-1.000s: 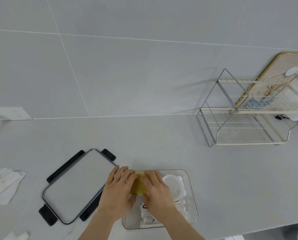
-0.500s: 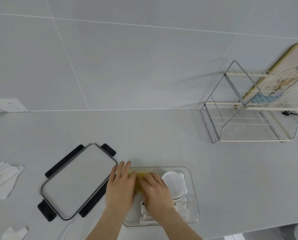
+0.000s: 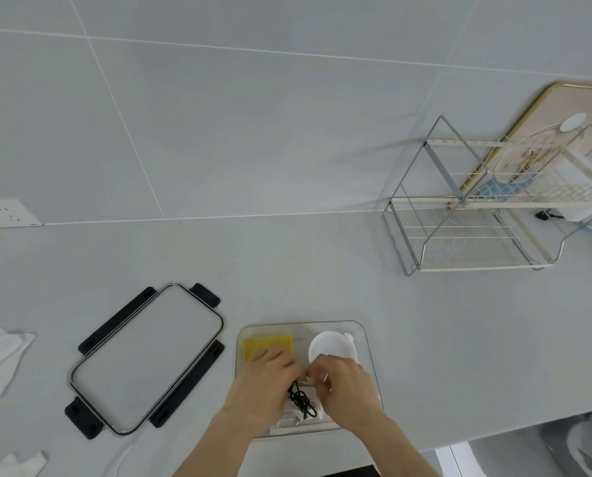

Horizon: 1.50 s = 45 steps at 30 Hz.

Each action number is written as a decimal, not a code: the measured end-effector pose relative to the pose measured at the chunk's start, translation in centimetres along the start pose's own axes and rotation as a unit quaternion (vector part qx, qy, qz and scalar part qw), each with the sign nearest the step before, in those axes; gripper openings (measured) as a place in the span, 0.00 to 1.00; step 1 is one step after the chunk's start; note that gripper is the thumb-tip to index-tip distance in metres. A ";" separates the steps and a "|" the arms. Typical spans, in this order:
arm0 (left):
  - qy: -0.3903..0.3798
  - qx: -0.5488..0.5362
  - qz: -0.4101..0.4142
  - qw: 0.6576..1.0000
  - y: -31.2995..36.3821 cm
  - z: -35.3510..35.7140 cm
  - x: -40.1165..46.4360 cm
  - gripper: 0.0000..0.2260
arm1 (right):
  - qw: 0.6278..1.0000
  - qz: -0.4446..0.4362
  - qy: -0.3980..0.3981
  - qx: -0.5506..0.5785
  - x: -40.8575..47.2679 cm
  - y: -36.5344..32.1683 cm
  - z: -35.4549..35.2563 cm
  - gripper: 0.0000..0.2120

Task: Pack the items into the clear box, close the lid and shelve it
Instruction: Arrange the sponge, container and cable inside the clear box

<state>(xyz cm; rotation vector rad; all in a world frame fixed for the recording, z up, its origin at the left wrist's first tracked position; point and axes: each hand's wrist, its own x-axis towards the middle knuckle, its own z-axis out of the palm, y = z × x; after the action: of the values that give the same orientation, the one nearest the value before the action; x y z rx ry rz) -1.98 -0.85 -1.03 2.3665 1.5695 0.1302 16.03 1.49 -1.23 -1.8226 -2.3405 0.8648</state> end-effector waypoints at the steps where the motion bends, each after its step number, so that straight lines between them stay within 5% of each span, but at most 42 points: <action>1: -0.022 0.011 0.008 1.000 0.0 0.3 -0.1 0.19 | 1.000 0.007 -0.016 -0.003 0.0 0.0 -0.1 0.12; 5: -0.057 0.009 0.031 0.998 0.4 0.8 -0.8 0.21 | 0.998 0.027 -0.051 -0.003 -0.3 0.1 -0.1 0.16; 19: 0.053 -0.090 -0.021 0.994 -0.2 0.2 -1.6 0.07 | 0.995 0.007 -0.096 -0.038 -0.8 0.8 -0.4 0.21; 28: -0.092 0.083 -0.091 0.988 -0.9 -0.2 -1.8 0.09 | 0.990 -0.030 -0.124 -0.059 -0.7 0.9 -0.2 0.20; 45: -0.100 0.168 -0.073 0.978 -1.0 -0.7 -1.9 0.12 | 0.993 -0.092 -0.079 0.005 -0.7 -0.7 -1.0 0.09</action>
<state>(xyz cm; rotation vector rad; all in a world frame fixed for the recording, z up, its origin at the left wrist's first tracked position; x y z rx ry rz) -3.81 -2.08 -0.54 2.3986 1.7722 -0.4244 15.98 1.16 0.16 -1.5548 -2.5426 1.0259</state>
